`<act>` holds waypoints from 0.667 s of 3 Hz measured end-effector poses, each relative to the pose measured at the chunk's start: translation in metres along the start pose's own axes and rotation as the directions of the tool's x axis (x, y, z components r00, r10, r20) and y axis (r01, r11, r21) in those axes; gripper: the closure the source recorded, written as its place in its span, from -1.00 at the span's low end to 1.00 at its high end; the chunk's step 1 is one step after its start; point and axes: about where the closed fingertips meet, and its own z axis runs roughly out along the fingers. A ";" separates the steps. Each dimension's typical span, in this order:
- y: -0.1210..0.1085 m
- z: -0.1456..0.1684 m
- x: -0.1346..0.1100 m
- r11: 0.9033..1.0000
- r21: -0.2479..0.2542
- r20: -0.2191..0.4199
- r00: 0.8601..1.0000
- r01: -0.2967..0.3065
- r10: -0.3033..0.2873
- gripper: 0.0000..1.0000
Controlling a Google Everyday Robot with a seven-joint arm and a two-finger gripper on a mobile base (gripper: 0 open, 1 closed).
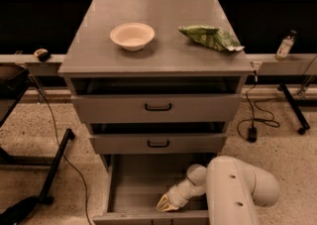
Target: Open bottom drawer
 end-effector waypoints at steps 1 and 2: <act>-0.004 -0.001 0.000 1.000 0.000 0.000 1.000 0.000 0.000 1.00; -0.005 -0.004 -0.004 1.000 0.008 0.007 1.000 0.008 -0.008 1.00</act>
Offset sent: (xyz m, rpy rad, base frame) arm -0.0775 -0.0001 0.0504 0.1249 0.0324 -0.0258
